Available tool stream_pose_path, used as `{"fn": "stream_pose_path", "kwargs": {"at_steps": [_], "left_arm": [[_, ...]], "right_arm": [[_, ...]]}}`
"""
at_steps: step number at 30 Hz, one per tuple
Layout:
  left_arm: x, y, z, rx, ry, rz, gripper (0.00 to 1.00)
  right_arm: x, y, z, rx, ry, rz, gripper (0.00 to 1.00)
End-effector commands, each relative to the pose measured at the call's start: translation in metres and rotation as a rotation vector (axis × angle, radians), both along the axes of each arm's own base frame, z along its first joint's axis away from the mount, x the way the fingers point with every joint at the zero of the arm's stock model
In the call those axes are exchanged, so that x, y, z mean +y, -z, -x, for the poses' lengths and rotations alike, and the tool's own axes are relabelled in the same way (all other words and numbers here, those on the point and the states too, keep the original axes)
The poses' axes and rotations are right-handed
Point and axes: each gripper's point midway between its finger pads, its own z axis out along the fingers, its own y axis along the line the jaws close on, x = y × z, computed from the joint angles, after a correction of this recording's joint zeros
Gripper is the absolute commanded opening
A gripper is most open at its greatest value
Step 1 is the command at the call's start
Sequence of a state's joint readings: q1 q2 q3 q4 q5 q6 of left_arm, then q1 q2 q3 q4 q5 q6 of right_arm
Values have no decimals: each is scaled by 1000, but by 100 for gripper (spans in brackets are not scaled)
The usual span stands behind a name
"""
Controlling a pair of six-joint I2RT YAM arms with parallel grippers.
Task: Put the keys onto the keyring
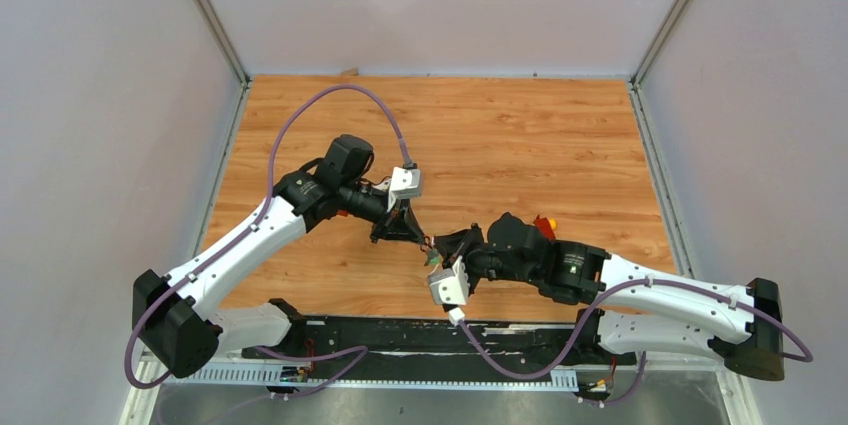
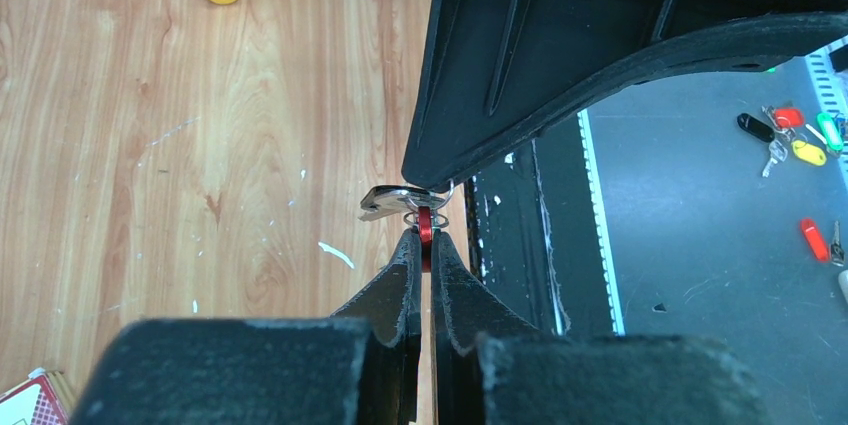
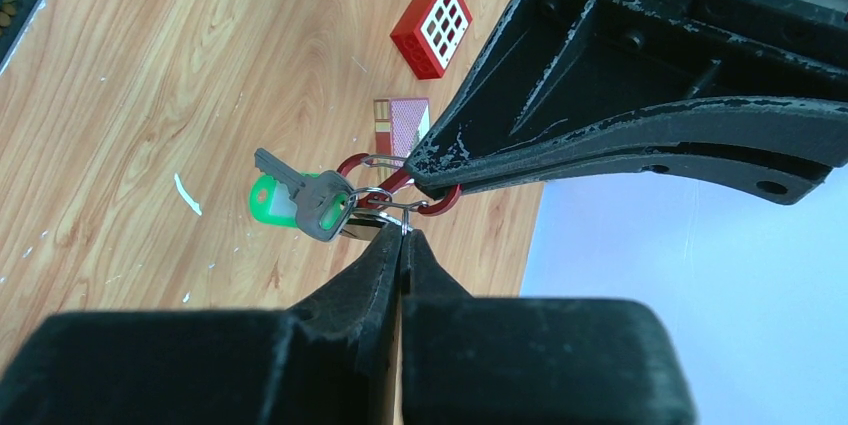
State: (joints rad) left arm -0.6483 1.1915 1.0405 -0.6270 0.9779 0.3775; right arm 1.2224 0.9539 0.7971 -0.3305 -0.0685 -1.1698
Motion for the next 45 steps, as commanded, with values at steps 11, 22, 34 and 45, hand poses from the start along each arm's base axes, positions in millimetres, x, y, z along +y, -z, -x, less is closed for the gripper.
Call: {"fn": "stream_pose_path", "kwargs": {"at_steps": [11,22,34,45], "left_arm": [[-4,-2,4,8,18,26,0],[-4,-2,3,13,19,28,0],[-5,-1,3,18,20,28,0],[-5,-1,3,12,20,30,0]], "right_arm": [[8,-10,-2,-32,15,-60,0],[10,-9,1,-25,4,-60,0],[14,-9,5,-21,-2,-64,0],[15,-6,6,-21,-3,-55,0]]}}
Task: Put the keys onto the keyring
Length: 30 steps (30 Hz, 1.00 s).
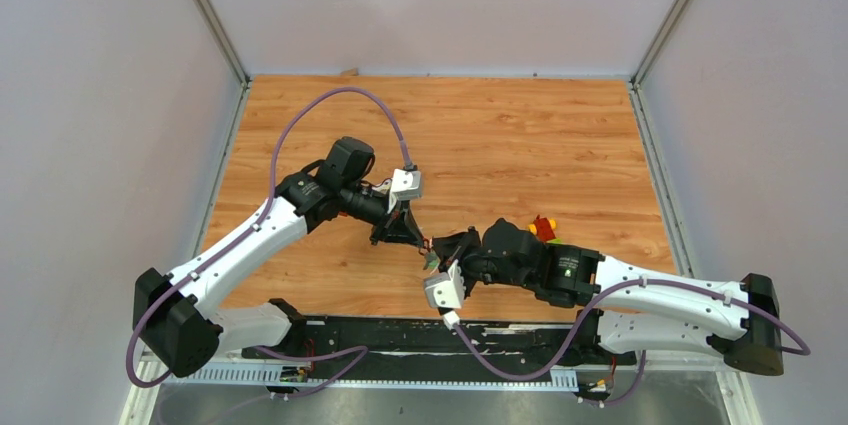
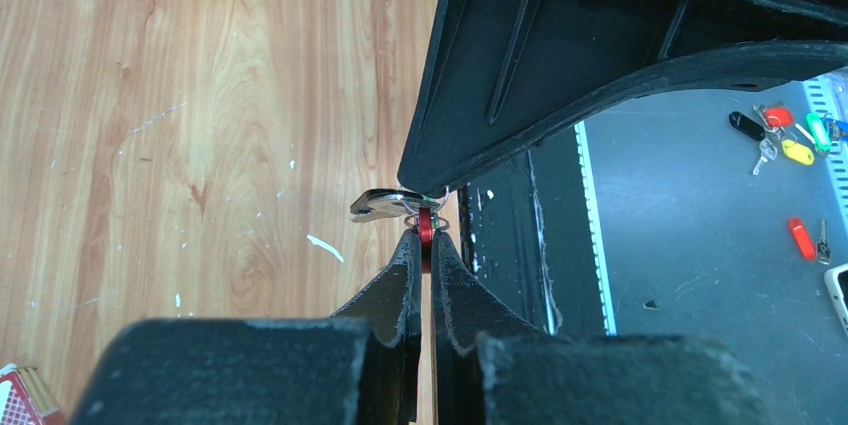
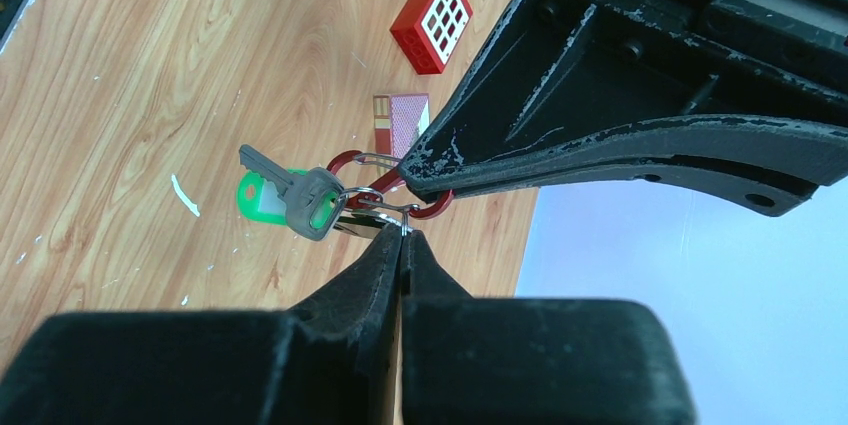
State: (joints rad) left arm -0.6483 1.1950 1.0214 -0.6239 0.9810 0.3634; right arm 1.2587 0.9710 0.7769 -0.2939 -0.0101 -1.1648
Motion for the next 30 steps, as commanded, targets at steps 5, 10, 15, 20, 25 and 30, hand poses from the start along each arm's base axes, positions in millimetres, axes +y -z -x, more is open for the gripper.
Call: {"fn": "stream_pose_path", "kwargs": {"at_steps": [5,10,15,20,25,30], "left_arm": [[-5,-8,1,-20,22,44,0],[-5,-8,1,-23,21,44,0],[-5,-8,0,-23,20,43,0],[-5,-7,0,-27,19,41,0],[-4,-7,1,-30,20,43,0],[-4,-7,1,-29,23,44,0]], "right_arm": [[10,-12,4,-7,-15,-61,0],[10,-12,3,-7,-15,-60,0],[9,-13,4,-6,-18,-61,0],[7,-15,6,-4,-22,-63,0],[7,-17,7,0,-26,-69,0],[7,-18,8,8,-30,-69,0]]}}
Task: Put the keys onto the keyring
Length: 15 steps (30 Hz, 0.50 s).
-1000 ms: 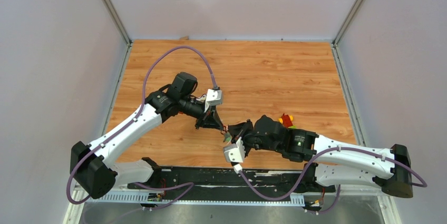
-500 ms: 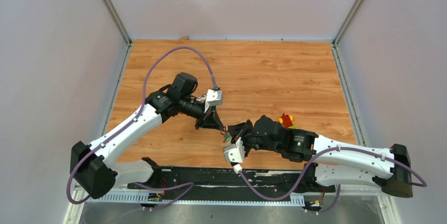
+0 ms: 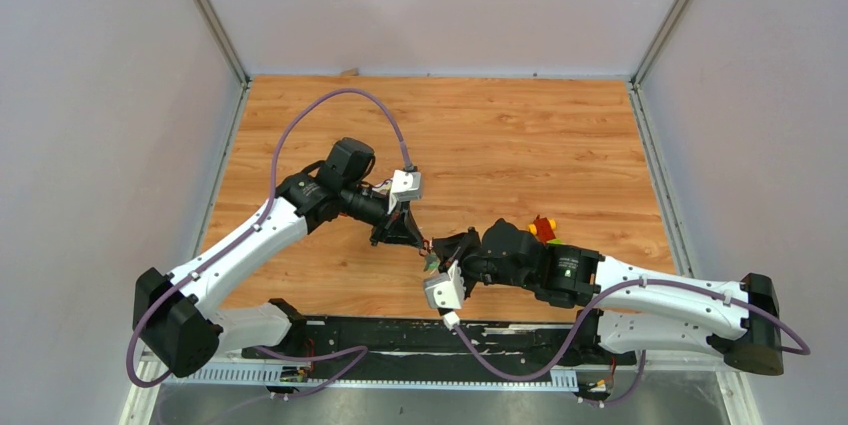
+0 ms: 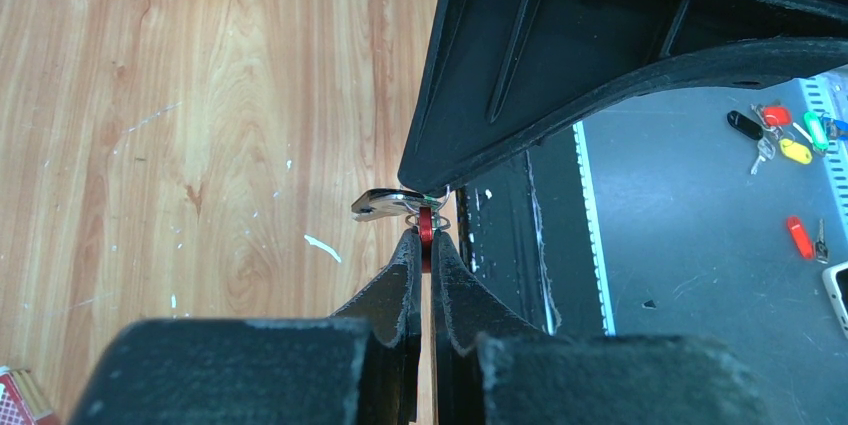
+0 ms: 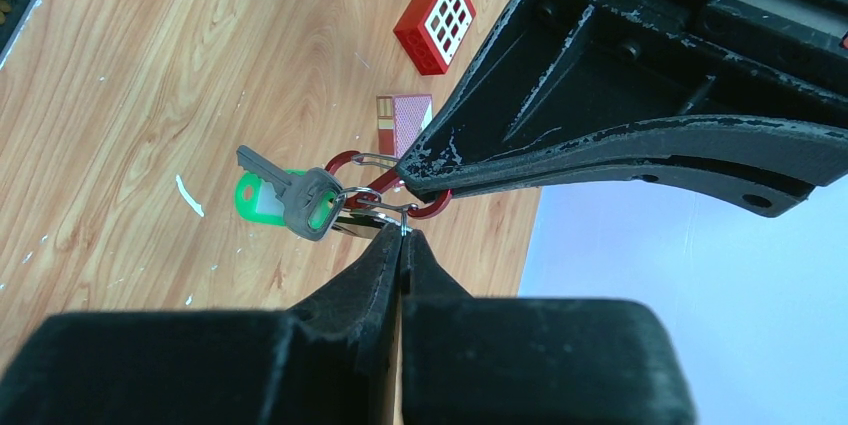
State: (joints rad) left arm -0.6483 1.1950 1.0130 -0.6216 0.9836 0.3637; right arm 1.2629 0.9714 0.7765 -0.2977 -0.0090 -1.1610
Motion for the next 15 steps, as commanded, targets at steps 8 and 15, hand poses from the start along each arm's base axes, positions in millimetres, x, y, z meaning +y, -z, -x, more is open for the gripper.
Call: {"fn": "stream_pose_path", "kwargs": {"at_steps": [8,15], "left_arm": [[-5,-9,1,-38,25,49,0],[-5,-6,1,-30,27,45,0]], "right_arm": [[8,-19,8,12,-32,-71,0],[10,-22,8,21,-30,-83,0]]}}
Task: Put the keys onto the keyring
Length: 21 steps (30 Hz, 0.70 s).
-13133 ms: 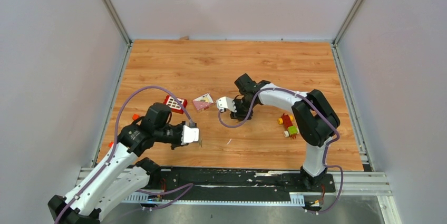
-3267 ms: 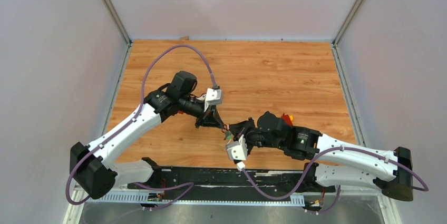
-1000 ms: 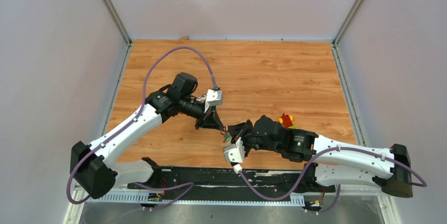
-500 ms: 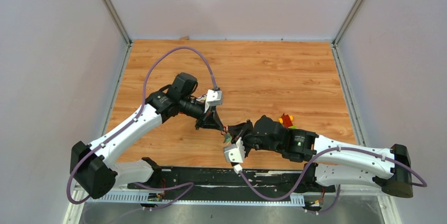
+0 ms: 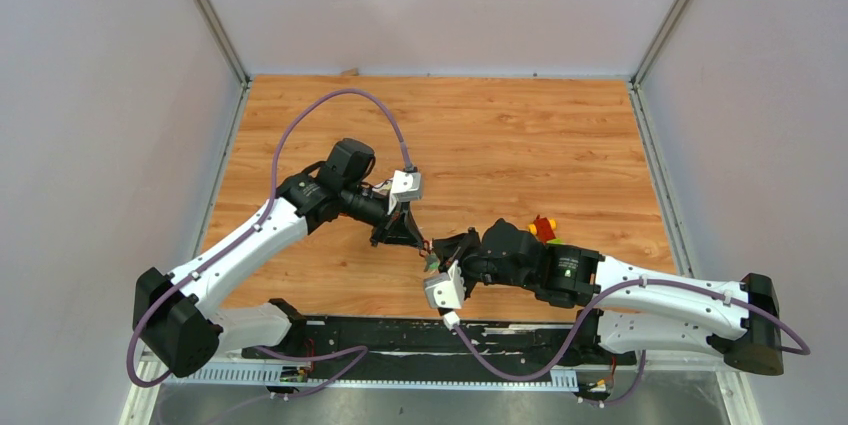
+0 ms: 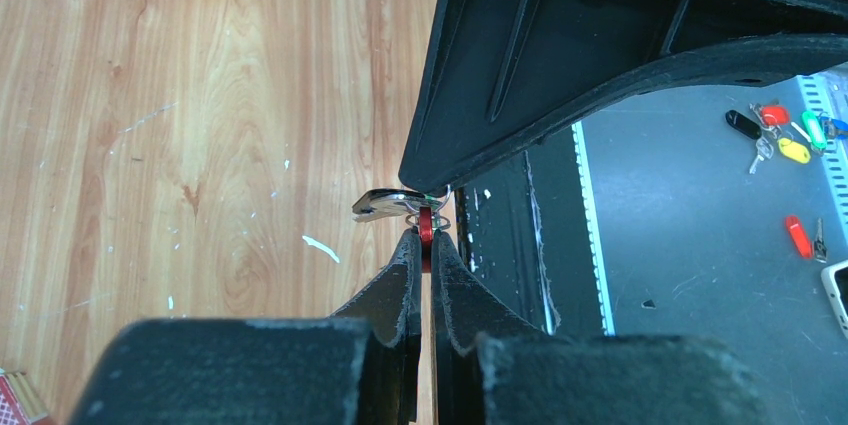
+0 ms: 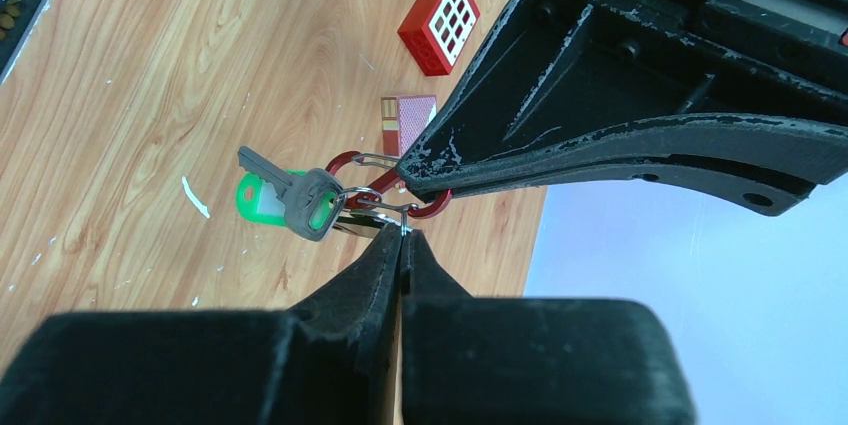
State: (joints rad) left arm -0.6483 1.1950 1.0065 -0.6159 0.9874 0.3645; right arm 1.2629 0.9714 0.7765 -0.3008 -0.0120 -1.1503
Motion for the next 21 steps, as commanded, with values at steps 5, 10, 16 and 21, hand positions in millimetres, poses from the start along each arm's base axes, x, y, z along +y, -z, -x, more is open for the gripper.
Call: {"fn": "stream_pose_path", "kwargs": {"at_steps": [5,10,16,21], "left_arm": [[-6,-6,0,-26,23,43,0],[-6,-5,0,-25,25,42,0],[-7,-2,-1,-20,25,35,0],[-7,-4,0,-28,26,39,0]], "right_arm": [[11,-25,8,14,-33,-89,0],[13,-26,9,21,-34,-95,0],[17,-25,11,22,-40,-89,0],[16,-23,11,16,-39,-85,0]]}}
